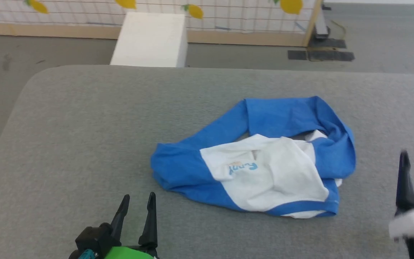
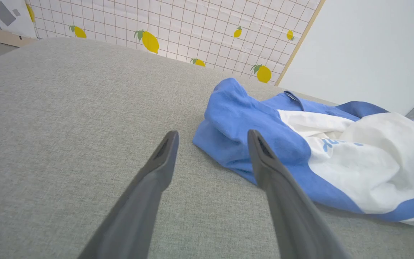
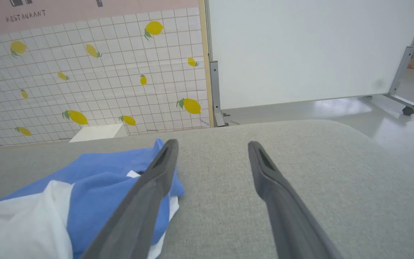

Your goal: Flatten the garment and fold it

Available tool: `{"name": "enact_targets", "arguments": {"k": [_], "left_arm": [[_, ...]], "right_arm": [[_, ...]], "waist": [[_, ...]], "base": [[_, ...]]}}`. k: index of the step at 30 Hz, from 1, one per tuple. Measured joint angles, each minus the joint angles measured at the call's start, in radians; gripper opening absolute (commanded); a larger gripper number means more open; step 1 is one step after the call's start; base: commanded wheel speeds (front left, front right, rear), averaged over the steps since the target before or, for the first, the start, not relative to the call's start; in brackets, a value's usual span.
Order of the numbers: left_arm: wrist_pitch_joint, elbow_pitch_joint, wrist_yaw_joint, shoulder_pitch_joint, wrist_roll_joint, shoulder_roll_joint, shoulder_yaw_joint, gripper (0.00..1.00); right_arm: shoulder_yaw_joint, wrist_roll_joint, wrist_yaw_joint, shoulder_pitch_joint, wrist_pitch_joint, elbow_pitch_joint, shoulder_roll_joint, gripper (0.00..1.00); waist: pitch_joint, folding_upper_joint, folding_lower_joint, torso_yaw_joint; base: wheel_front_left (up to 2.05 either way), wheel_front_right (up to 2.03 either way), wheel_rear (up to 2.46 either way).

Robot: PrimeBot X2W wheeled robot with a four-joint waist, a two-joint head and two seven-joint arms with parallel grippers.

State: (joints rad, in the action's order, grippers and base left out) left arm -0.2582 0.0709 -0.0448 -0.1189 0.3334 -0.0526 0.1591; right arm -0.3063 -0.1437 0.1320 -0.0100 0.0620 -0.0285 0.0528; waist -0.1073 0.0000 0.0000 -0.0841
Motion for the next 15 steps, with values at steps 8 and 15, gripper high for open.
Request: {"name": "enact_targets", "arguments": {"k": [8, 15], "left_arm": [[0.000, -0.021, -0.002, -0.037, 0.003, 0.000, -0.026, 1.00], [0.027, -0.017, -0.017, 0.012, -0.022, -0.017, -0.008, 1.00]], "right_arm": [[0.015, -0.137, 0.000, -0.116, 0.141, 0.137, -0.002, 1.00], [0.026, -0.141, 0.000, -0.109, 0.172, 0.168, -0.002, 1.00]], "waist": [[-0.012, 0.0000, 0.0000, 0.076], [-0.013, 0.0000, 0.0000, 0.107]], "base": [[0.00, 0.00, 0.00], [0.00, 0.00, 0.00]]}}
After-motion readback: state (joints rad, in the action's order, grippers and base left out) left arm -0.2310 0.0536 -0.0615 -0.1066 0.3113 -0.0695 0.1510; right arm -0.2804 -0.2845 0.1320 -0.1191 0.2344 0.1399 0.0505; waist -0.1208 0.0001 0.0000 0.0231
